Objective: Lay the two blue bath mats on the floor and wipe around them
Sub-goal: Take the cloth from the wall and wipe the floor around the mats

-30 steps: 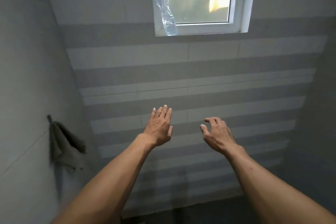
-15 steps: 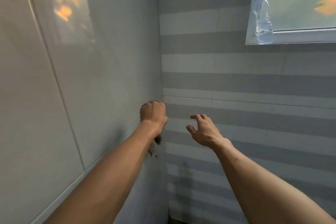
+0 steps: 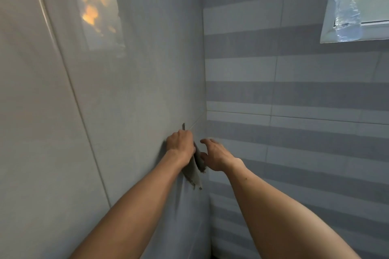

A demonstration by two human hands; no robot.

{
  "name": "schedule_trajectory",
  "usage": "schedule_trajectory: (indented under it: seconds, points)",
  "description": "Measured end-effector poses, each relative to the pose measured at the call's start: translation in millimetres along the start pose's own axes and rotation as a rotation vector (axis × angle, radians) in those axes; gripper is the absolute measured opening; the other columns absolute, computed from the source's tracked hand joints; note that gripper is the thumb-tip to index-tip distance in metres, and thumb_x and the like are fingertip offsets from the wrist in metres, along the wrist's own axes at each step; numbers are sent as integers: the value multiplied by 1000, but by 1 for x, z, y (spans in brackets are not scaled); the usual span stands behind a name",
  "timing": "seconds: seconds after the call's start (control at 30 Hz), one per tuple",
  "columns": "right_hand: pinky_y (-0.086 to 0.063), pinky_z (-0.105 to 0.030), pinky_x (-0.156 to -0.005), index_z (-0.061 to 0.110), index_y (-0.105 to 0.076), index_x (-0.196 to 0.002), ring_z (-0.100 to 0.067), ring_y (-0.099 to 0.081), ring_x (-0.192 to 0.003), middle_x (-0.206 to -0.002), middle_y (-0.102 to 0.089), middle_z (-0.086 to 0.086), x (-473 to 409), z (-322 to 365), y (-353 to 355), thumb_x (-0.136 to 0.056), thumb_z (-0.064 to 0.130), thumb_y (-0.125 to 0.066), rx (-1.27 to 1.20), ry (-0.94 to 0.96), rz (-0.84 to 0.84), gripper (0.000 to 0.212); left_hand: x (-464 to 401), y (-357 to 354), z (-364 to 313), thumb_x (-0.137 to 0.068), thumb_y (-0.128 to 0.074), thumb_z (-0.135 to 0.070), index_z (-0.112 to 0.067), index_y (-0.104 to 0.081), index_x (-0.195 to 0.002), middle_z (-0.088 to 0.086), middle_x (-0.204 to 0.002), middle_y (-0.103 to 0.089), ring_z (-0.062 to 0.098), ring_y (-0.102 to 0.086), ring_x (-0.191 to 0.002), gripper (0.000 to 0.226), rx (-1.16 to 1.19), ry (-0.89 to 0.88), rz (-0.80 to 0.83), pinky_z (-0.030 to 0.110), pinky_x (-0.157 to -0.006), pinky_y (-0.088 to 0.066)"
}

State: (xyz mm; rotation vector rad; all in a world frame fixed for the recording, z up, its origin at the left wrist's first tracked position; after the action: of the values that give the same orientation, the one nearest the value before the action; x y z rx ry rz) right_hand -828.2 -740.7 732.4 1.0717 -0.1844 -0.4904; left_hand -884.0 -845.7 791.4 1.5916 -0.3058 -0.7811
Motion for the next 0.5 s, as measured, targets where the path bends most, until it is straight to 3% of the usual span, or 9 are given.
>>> schedule_trajectory:
  seconds: [0.3,0.4,0.5]
  points:
    - [-50,-46,-98,18,-39,-145,-34,-57,-121,-136,-58,-13,-49,5,-32,-95,19,-54,-156,-77,-53,52,-20,-17,-2,-98,-49,-10,-11,-66,-112,10,-114,-68,28,-66,-105,22,-110,-80,-23,35,-77,-51]
    - [-57,-40,-79,24,-61,-118,-28,-67,-94,-108,-71,-9,-57,-3,-29,-90,15,-52,-213,-109,-90,31,-27,-20,-6,-98,-47,-6,-10,-64,-114,10,-118,-66,28,-64,-109,25,-139,-101,8,34,-78,-50]
    - [-58,-39,-78,26,-65,-93,-22,-69,-84,-90,-73,-3,-60,-18,-13,-86,19,-62,-324,-143,-131,10,-38,-22,-9,-97,-46,-2,-11,-64,-116,9,-121,-65,27,-63,-112,27,-140,-97,35,34,-80,-50]
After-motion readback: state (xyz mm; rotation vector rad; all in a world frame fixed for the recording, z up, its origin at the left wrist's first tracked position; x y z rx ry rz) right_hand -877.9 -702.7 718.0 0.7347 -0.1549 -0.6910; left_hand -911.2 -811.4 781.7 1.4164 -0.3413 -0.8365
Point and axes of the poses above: each hand's wrist, its own x-axis away from the middle knuckle, its own y-axis out of the back of the hand, z = x × y, the point moved 4 cm from there along -x, towards the middle knuckle
